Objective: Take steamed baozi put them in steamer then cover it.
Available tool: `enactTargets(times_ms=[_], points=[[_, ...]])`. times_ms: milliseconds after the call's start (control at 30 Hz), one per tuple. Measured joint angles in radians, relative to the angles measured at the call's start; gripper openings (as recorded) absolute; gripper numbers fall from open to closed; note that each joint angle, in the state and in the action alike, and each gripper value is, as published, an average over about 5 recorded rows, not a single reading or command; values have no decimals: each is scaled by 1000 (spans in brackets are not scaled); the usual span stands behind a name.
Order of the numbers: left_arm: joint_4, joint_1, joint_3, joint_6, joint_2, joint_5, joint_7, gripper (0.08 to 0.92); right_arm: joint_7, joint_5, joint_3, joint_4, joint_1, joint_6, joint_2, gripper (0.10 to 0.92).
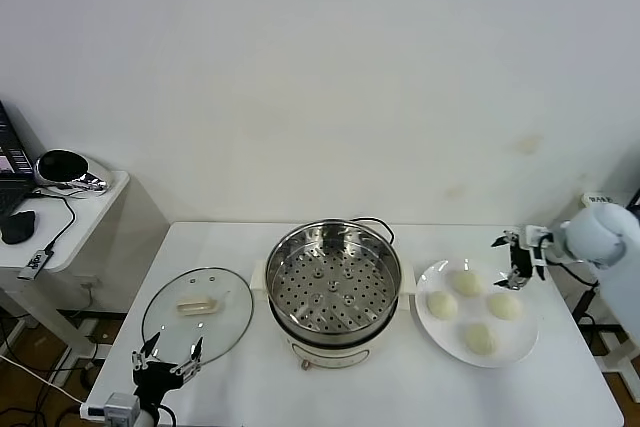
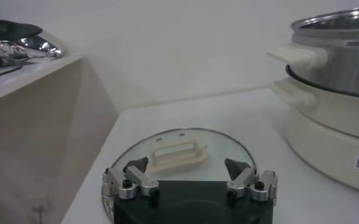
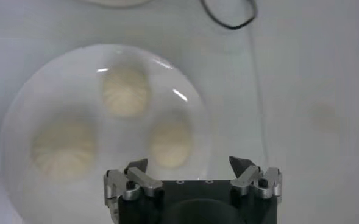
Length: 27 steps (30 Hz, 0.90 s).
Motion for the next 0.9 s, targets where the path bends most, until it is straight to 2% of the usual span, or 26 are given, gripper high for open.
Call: enactTargets(times_ms=[367, 900], points=[[-1, 11, 2, -3, -9, 19, 0, 823, 4, -69, -100, -168, 80, 32, 105, 823], [9, 13, 3, -7, -6, 24, -4, 823, 45, -122, -155, -294, 110, 47, 183, 823]])
